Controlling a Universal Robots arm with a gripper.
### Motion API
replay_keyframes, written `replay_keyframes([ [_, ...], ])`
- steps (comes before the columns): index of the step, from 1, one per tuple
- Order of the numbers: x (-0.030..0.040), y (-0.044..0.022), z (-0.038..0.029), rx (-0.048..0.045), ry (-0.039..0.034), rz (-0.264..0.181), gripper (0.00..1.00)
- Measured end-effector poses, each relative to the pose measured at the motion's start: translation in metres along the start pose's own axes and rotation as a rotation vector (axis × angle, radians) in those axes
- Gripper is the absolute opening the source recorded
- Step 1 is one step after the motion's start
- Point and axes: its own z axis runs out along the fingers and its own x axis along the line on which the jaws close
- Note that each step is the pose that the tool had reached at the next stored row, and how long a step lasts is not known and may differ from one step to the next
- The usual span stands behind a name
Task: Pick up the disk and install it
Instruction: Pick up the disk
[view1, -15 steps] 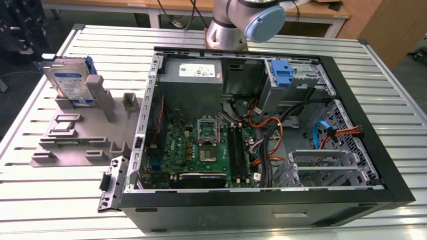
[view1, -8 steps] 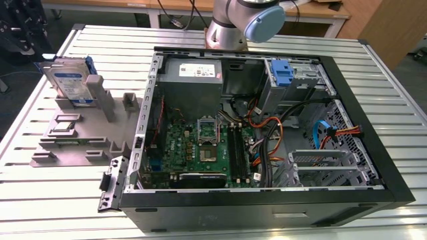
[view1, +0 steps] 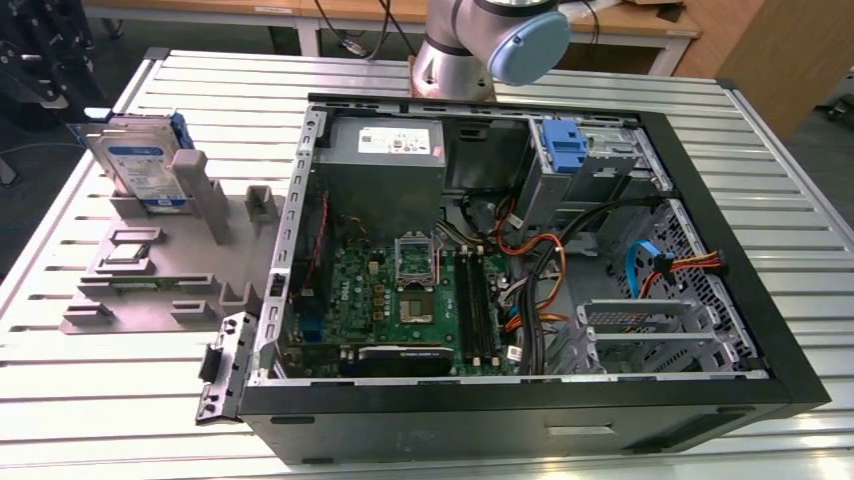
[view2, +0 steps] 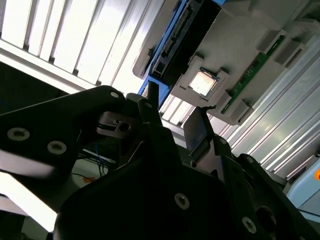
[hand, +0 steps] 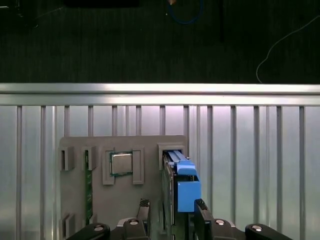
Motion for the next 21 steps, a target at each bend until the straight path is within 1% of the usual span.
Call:
replay_keyframes([
  [2,-0.0013,0.0,0.0001,-0.005,0.0001,0.0,0.47],
  [3,-0.0019,0.0,0.0004,-0.006,0.0001,0.0,0.47],
  [8,-0.0032,0.0,0.0031,-0.007,-0.0046,0.0,0.47],
  [12,-0.0051,0.0001,0.0054,-0.0071,-0.0142,0.0,0.47],
  [16,-0.0087,0.0001,0.0079,-0.007,-0.0219,0.0,0.47],
  [17,-0.0093,0.0002,0.0086,-0.0071,-0.0233,0.0,0.47],
  [19,-0.0104,0.0002,0.0095,-0.008,-0.024,0.0,0.47],
  [21,-0.0109,0.0003,0.01,-0.013,-0.024,0.0,0.47],
])
